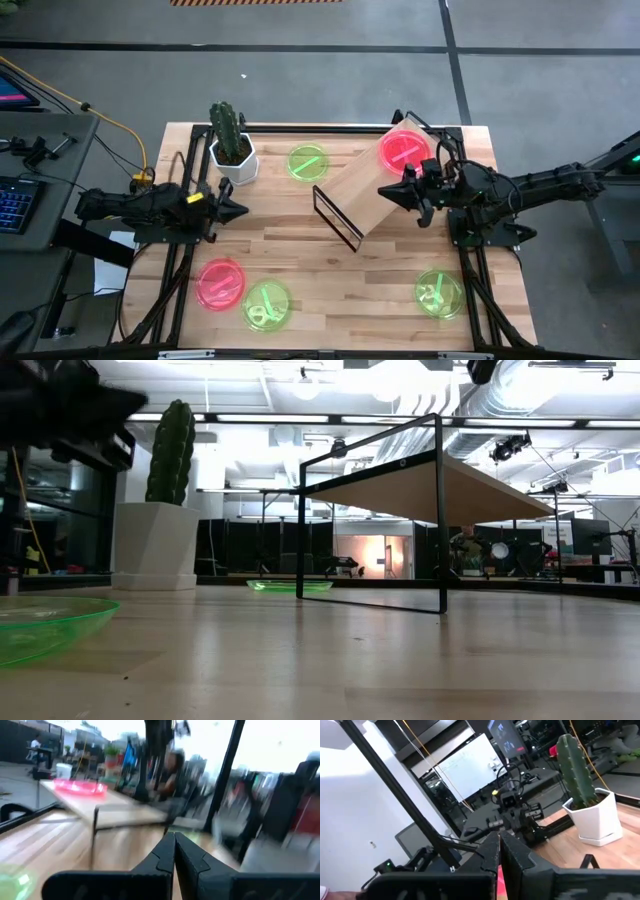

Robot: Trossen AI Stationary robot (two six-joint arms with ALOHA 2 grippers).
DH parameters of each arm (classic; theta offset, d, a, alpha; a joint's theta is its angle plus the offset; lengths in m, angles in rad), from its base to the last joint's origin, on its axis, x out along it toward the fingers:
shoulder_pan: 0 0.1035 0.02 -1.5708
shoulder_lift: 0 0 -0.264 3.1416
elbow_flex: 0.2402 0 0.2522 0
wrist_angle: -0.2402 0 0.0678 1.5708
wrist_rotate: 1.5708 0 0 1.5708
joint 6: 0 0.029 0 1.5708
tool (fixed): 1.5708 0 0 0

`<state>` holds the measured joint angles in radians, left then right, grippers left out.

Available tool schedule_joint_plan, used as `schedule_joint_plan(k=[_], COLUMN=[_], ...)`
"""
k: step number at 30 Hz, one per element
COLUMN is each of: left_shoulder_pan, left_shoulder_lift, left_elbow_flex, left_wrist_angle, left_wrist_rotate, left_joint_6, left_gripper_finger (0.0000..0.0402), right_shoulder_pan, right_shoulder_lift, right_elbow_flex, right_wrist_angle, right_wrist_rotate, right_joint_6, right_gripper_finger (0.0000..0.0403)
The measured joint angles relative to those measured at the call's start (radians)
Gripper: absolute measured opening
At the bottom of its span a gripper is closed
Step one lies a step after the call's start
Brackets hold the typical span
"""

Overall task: Place and stack plates onto a shelf
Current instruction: Stack the pink plate on the top of the pink plates

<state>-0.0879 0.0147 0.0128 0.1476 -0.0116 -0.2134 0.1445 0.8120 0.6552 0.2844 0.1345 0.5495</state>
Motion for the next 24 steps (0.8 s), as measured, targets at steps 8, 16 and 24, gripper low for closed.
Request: schedule_joint_plan(k=[8,16,24], left_shoulder_pan=[0.0,-0.001,-0.05], left_shoulder_lift=[0.0,0.049,0.403], left_elbow_flex=[0.0,0.039,0.41], left_wrist_angle=[0.245,0.341,0.016], left_wrist_rotate=[-0.105,-0.126,0.026], left_joint_6=[-0.251,-0.407,-0.279], left_gripper_finger=[0.0001,0.0001,0.0001], right_shoulder_pan=[0.003,0.003,0.002], right_shoulder_lift=[0.0,0.0,0.0], right_elbow_flex=[0.0,0.0,0.0], right_wrist_angle=[0.006,-0.028,-0.086], right_wrist_rotate=[0.0,0.001,0.015], right_joint_6=[0.0,-0.03,-0.042], right_gripper_finger=[0.0,0.0,0.0])
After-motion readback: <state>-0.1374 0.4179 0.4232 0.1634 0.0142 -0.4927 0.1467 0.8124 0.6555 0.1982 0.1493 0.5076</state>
